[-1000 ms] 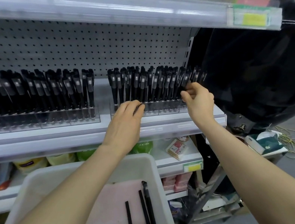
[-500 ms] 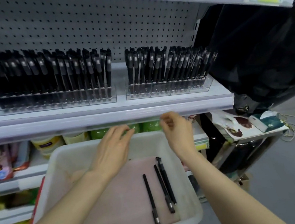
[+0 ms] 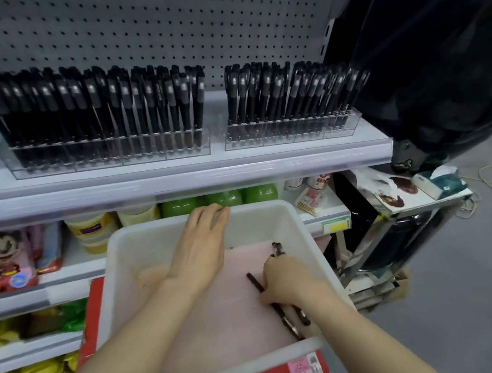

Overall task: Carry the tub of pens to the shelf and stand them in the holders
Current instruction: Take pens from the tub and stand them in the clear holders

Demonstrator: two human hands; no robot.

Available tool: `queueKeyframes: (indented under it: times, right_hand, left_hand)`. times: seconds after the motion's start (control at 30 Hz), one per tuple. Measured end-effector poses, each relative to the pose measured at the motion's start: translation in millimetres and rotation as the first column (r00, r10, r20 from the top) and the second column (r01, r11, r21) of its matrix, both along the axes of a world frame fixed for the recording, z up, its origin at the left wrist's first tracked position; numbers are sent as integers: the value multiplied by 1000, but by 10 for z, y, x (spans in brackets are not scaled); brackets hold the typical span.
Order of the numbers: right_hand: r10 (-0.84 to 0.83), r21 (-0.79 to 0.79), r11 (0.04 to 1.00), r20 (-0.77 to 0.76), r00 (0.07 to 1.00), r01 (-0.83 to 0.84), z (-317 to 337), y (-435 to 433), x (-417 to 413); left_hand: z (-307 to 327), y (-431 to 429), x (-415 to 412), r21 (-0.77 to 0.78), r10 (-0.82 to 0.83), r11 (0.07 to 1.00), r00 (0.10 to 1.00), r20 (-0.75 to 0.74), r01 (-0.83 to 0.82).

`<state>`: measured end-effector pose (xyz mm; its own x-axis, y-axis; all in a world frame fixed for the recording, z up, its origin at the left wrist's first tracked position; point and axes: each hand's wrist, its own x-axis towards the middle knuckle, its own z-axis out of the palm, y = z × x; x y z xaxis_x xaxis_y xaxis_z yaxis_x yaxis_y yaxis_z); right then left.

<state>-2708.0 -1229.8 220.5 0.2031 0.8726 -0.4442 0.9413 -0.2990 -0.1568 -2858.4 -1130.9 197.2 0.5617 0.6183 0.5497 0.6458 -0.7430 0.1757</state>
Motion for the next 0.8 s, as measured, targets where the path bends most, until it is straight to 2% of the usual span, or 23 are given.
queueKeyframes:
  times: [0.13,0.27,0.37,0.47,0.53,0.6,0.7,0.73,0.8]
  right_hand:
    - [-45,111,992,-96,994,56,94,68,39]
    - [-1,284,957,-220,975,65,382,170,122]
    - [36,376,924,-275,961,73,607,267,222]
    - [43,372,926,-271,962,63,817,327,406]
    - [16,401,908,-320,947,121,929,349,559]
    - [-27,465,830,-517,856,307,1020,364,680]
    - [5,469,634,-798,603,615,1079,396,790]
    - [25,433,590,-853,521,681,1078,409,808]
    - [51,410,532,-889,455,741,1057,442,863]
  left_hand:
    - [80,-36,-7,-31,-33,999,999,22,34]
    - [201,-74,38,-14,-180,984,983,-39,179]
    - [309,-32,122,13,-172,985,983,-55,173]
    - [388,49,219,41,-143,989,989,-36,144]
    - [420,102,295,51,-118,992,993,-22,119]
    - [470,125,385,50,-84,995,996,5,84]
    - [608,129,569,36,-58,998,997,43,56]
    - [664,127,642,30,-55,998,997,52,53]
    - [780,125,789,26,-53,998,997,56,51]
